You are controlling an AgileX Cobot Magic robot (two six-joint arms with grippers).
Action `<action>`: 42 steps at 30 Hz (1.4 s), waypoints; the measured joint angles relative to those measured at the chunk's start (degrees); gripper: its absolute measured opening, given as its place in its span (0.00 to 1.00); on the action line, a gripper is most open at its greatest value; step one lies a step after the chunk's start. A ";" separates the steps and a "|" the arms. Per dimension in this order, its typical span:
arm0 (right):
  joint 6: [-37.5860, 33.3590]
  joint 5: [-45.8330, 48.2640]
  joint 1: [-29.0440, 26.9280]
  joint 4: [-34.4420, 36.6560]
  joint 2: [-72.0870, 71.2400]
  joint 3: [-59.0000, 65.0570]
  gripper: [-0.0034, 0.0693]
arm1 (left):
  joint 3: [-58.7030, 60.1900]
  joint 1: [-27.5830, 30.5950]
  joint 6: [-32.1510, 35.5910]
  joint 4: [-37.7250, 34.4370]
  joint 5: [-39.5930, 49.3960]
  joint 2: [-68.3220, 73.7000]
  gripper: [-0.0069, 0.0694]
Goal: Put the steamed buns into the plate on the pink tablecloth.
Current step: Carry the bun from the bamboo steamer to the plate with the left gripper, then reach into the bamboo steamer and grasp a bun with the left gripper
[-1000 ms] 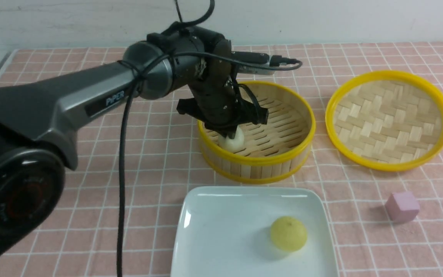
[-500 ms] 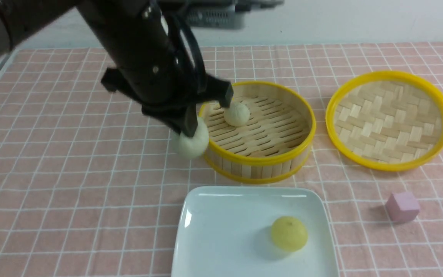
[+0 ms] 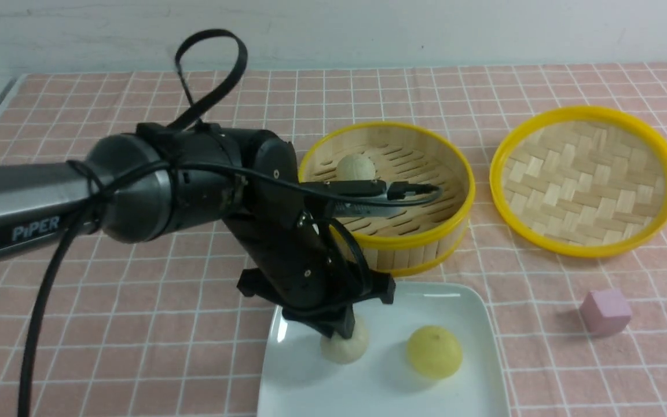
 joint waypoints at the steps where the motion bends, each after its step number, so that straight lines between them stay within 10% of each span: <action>1: 0.00 0.00 0.00 0.00 0.00 0.00 0.08 | 0.00 0.00 0.06 -0.26 -0.30 0.08 0.36; 12: 0.00 -0.19 0.00 0.00 0.00 0.00 0.09 | -19.98 3.29 -0.58 3.05 6.30 0.81 0.56; 23: 0.00 -0.62 0.00 0.00 0.00 0.02 0.10 | -44.51 3.90 -22.71 20.34 4.41 18.90 0.54; 28: 0.00 -1.24 0.00 0.00 0.00 0.02 0.11 | -48.04 6.74 -32.71 20.57 3.71 24.67 0.55; 42: 0.02 -1.71 0.00 0.00 0.00 0.02 0.12 | -48.53 8.61 -33.65 14.90 -3.25 31.60 0.54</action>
